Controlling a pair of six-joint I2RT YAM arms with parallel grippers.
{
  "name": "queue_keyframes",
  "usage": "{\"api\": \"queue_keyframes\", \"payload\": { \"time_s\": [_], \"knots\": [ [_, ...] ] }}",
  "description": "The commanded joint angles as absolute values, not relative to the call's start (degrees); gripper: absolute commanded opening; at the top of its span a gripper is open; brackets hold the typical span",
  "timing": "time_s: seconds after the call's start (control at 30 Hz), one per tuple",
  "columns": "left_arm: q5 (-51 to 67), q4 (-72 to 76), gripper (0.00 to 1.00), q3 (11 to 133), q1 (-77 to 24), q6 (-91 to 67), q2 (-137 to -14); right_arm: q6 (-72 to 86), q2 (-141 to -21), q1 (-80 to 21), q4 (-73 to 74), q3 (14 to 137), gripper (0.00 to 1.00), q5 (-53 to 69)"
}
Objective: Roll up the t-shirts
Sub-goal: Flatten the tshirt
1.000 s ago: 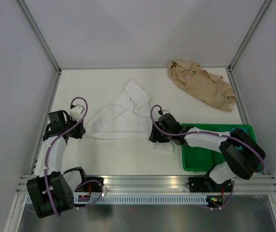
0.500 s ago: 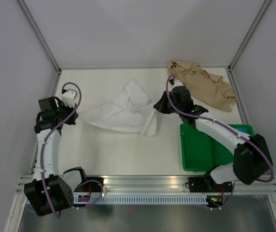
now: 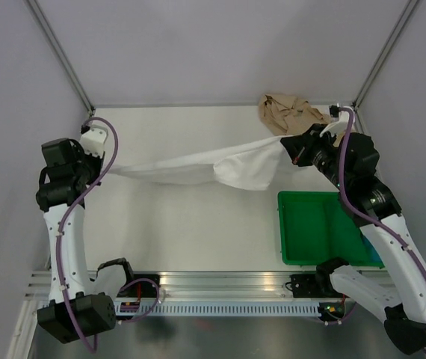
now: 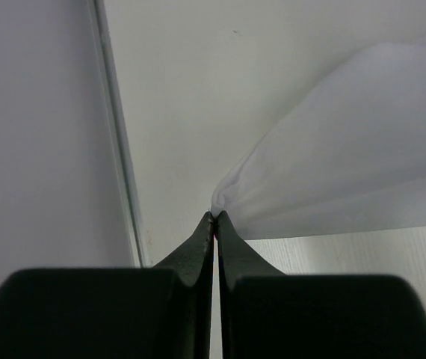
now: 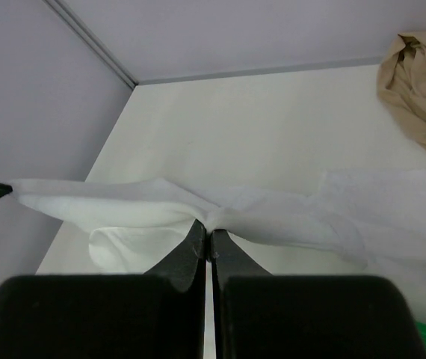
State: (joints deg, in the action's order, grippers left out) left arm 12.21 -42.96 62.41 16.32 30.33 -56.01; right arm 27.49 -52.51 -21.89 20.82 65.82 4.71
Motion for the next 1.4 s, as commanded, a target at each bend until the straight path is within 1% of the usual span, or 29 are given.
{"api": "queue_keyframes", "payload": {
  "time_s": [0.0,0.03,0.13,0.2,0.23,0.33,0.37,0.4,0.43,0.47,0.5,0.53,0.57,0.6,0.63,0.67,0.73,0.77,0.8,0.87,0.93,1.03,1.13,1.17,1.23,1.27,1.3,1.33,1.37],
  "knots": [
    [9.3,-47.4,0.02,72.4,16.6,33.9,-55.5,25.0,-52.3,-21.6,26.9,71.5,0.00,6.4],
    [9.3,-48.2,0.02,76.2,16.6,34.1,-55.5,24.9,-52.5,-21.6,27.2,72.2,0.00,7.4],
    [9.6,-51.6,0.02,81.7,16.6,33.3,-56.8,24.6,-53.1,-21.6,27.8,73.6,0.00,10.7],
    [9.9,-51.9,0.02,82.4,16.5,32.0,-57.4,24.2,-54.0,-21.7,27.2,72.6,0.00,11.8],
    [11.9,-52.0,0.02,81.7,16.6,30.8,-57.5,24.1,-54.7,-21.6,26.7,72.1,0.00,12.7],
    [17.1,-50.4,0.02,79.0,16.4,27.8,-59.4,24.0,-60.6,-21.6,22.5,70.8,0.00,16.1],
    [18.4,-49.6,0.02,78.8,16.4,26.8,-60.1,23.9,-65.6,-21.6,21.3,71.6,0.00,16.5],
    [21.0,-47.2,0.02,78.8,16.3,25.1,-61.5,23.1,-68.4,-21.6,20.9,75.1,0.00,17.0],
    [21.5,-45.8,0.02,79.1,15.7,23.9,-62.2,22.8,-74.3,-21.6,20.7,77.7,0.00,17.5],
    [21.4,-43.9,0.02,79.5,14.8,22.7,-62.9,22.5,-77.3,-21.5,21.0,80.6,0.00,17.3],
    [19.2,-42.6,0.02,80.3,13.5,21.6,-64.6,22.0,-80.2,-21.5,21.2,87.9,0.00,17.4],
    [17.5,-39.8,0.02,82.4,12.1,20.1,-65.4,21.8,-83.2,-21.5,21.5,92.0,0.00,17.4],
    [15.4,-38.5,0.02,83.7,8.6,19.5,-66.2,22.1,-88.8,-21.5,22.5,100.8,0.00,16.7],
    [10.9,-37.3,0.02,85.9,6.5,19.2,-67.7,22.4,-91.4,-21.4,23.0,105.2,0.00,16.6],
    [9.0,-34.3,0.02,86.9,2.9,18.9,-68.3,22.8,-95.8,-21.0,23.4,109.5,0.00,16.7],
    [7.7,-32.5,0.02,87.6,1.7,18.9,-68.7,23.5,-97.6,-20.7,23.6,117.2,0.00,16.2],
    [4.0,-28.9,0.02,90.6,0.8,17.1,-70.0,25.9,-101.7,-19.4,23.1,124.2,0.00,16.3],
    [2.4,-26.0,0.02,91.7,0.9,16.7,-70.7,26.6,-102.6,-18.8,22.5,129.8,0.00,16.3],
    [-1.4,-24.6,0.02,93.8,0.9,16.5,-71.4,27.6,-103.4,-17.5,21.9,131.9,0.00,16.3],
    [-4.2,-20.7,0.02,95.1,0.9,17.0,-73.0,29.8,-104.0,-16.0,18.8,134.3,0.00,16.5],
    [-5.8,-18.9,0.02,96.2,1.6,17.3,-74.4,29.8,-102.7,-14.3,17.0,133.3,0.00,16.8],
    [-5.4,-17.1,0.02,96.2,3.4,16.1,-75.6,26.6,-99.4,-13.8,16.8,127.6,0.00,16.4],
    [-3.4,-14.6,0.02,93.1,4.6,16.0,-74.8,24.7,-94.6,-13.7,16.6,117.2,0.00,17.6],
    [-3.2,-13.3,0.02,91.4,4.7,16.0,-72.6,24.9,-92.9,-13.7,16.4,109.8,0.00,17.6],
    [-0.3,-12.9,0.02,86.9,4.6,17.1,-70.5,25.9,-87.0,-13.8,13.1,100.4,0.00,17.8],
    [2.3,-13.3,0.02,83.9,4.6,17.9,-68.7,27.4,-84.8,-13.8,11.4,90.0,0.00,17.9],
    [3.6,-14.3,0.02,82.1,4.6,18.9,-68.0,28.0,-82.8,-13.9,9.7,85.0,0.00,17.9],
    [4.6,-14.7,0.02,80.2,4.6,19.7,-67.3,28.6,-79.5,-14.1,7.5,75.9,0.00,17.5],
    [5.1,-14.8,0.02,77.9,4.7,20.4,-66.4,29.1,-78.1,-14.1,6.8,71.9,0.00,17.2]
  ]
}}
